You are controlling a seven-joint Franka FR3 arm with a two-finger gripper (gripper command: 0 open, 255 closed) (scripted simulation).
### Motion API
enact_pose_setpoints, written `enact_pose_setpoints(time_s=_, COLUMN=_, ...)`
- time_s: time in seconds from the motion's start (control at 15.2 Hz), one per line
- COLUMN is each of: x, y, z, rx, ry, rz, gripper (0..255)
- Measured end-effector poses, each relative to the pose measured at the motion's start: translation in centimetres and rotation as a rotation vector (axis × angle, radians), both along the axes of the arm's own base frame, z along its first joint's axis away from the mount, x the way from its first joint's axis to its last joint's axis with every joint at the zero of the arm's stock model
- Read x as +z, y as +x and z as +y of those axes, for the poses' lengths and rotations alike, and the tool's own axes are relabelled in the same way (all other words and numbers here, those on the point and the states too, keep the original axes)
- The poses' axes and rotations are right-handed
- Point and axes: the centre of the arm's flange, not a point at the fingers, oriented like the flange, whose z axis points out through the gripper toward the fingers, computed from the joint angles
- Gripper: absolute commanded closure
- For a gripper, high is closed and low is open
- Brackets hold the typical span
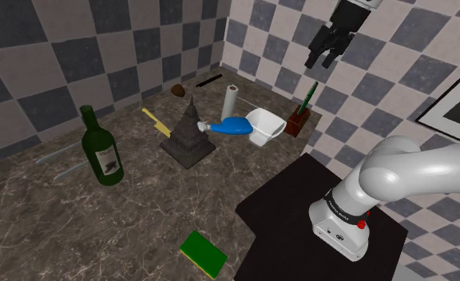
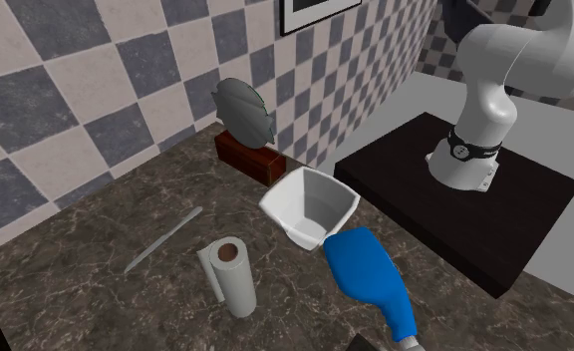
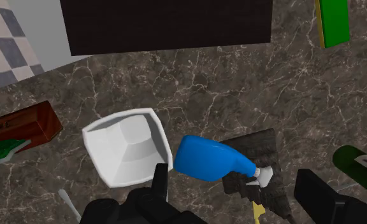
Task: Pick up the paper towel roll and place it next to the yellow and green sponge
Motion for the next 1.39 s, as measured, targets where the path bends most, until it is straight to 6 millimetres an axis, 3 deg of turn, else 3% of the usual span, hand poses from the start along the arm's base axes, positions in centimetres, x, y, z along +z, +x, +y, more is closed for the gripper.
enact_pose_setpoints(time_s=0.13, x=-0.3, y=0.5, z=-0.1, rx=0.001, ry=0.000, rz=0.002, gripper=0)
enact_pose_setpoints(time_s=0.33, x=-2.2, y=3.3, z=-0.8, rx=0.007, ry=-0.002, rz=0.011, gripper=0)
enact_pose_setpoints(time_s=1.39, x=-13.9, y=21.4, z=-4.7, rx=0.044, ry=-0.013, rz=0.062, gripper=0)
